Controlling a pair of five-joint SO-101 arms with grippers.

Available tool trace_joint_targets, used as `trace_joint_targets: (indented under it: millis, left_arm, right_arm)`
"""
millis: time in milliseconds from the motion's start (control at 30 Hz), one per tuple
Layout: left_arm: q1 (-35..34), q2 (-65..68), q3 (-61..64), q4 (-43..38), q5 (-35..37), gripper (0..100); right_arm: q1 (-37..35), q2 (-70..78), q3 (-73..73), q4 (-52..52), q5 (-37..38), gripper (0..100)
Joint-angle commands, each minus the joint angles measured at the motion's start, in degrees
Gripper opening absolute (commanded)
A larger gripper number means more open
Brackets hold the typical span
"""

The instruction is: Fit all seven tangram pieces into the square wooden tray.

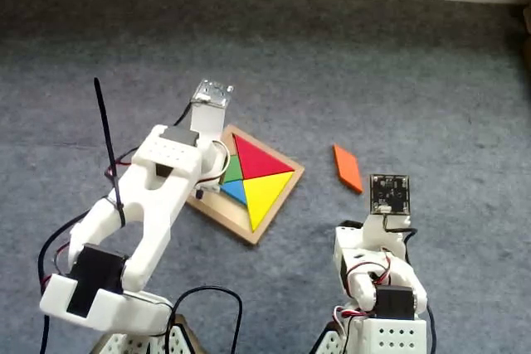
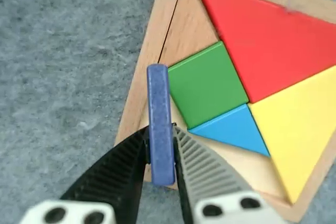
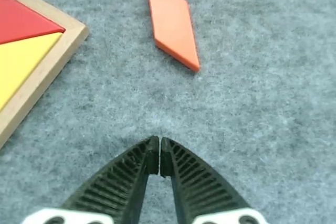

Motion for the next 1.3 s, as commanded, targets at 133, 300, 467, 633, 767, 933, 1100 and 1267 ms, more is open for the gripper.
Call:
trace_joint_targets:
  millis: [133, 300, 467, 633, 767, 933, 1100, 1267]
  left_arm:
    - [1.9, -2.5, 1.4, -2.5, 4.7, 17]
    - [1.8, -2.9, 1.1, -2.1, 4.6, 17]
    - [1.7, -3.1, 1.1, -2.1, 4.5, 17]
    - [-1.1, -3.2, 0.5, -2.1, 4.6, 17]
    - [-5.1, -3.2, -1.0, -2.1, 4.5, 17]
    - [-7.0, -3.2, -1.1, -2.1, 4.5, 17]
    - [-7.0, -3.2, -1.1, -2.0, 4.4, 17]
    - [-6.5, -3.2, -1.2, -0.9, 4.3, 17]
  right_arm:
    - [0.6, -1.2, 6.4, -0.1, -0.3, 2.6]
    - [0.6, -1.2, 6.4, -0.1, -0.3, 2.6]
    - [0.6, -1.2, 6.4, -0.1, -0.3, 2.6]
    - [0.6, -1.2, 6.4, -0.1, -0.3, 2.6]
    - [0.6, -1.2, 6.4, -0.1, -0.3, 2.6]
    - [0.6, -1.2, 6.4, -0.1, -0.3, 2.6]
    - [0.6, -1.2, 6.4, -0.1, -0.3, 2.6]
    - [0.6, -1.2, 6.4, -0.1, -0.3, 2.6]
